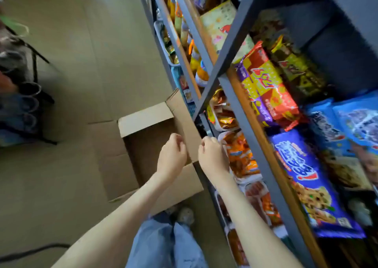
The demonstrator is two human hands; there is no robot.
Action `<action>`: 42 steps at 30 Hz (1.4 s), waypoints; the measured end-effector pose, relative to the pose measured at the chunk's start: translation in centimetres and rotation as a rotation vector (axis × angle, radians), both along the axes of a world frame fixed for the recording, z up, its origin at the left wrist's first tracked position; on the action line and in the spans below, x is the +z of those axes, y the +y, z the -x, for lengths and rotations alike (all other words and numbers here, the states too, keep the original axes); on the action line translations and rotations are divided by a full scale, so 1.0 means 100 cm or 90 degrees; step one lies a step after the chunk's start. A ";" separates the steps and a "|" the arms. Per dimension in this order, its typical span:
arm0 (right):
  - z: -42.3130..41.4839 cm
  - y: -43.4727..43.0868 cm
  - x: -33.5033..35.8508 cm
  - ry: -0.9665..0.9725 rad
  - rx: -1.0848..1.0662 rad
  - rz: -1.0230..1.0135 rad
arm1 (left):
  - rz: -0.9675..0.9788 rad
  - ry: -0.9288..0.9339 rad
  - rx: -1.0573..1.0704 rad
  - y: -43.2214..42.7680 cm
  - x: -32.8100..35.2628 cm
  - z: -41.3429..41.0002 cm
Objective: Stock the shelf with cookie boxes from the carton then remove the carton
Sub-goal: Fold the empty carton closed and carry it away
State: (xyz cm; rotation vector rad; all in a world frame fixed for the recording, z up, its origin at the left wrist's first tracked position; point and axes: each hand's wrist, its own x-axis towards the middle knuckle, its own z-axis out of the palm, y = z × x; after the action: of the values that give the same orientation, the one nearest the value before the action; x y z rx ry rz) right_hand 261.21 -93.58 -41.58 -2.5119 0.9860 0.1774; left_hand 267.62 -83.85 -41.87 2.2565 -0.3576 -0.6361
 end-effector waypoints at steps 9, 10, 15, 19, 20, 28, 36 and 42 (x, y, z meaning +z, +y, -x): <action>-0.003 0.016 -0.243 0.205 -0.244 -0.207 | -0.230 0.257 0.308 0.101 -0.251 -0.019; -0.004 0.016 -0.265 0.215 -0.261 -0.206 | -0.247 0.265 0.342 0.113 -0.275 -0.020; -0.011 0.006 -0.354 0.231 -0.300 -0.166 | -0.361 0.300 0.524 0.158 -0.369 -0.019; -0.021 -0.014 -0.402 0.258 -0.279 -0.091 | -0.426 0.341 0.671 0.173 -0.412 -0.028; -0.023 -0.020 -0.411 0.254 -0.274 -0.090 | -0.432 0.362 0.699 0.181 -0.421 -0.034; -0.039 -0.049 -0.431 0.271 -0.275 0.046 | -0.141 0.532 0.866 0.234 -0.474 -0.087; -0.046 -0.015 -0.444 0.191 -0.121 -0.062 | -0.395 0.459 0.767 0.270 -0.479 -0.089; -0.038 0.021 -0.457 0.132 -0.222 -0.121 | -0.474 0.359 0.670 0.275 -0.491 -0.065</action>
State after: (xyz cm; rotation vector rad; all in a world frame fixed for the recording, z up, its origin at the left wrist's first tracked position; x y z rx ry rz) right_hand 265.00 -91.52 -87.28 -2.1424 1.4009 0.4091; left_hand 274.11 -56.38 -90.95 2.3215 1.4503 -0.8214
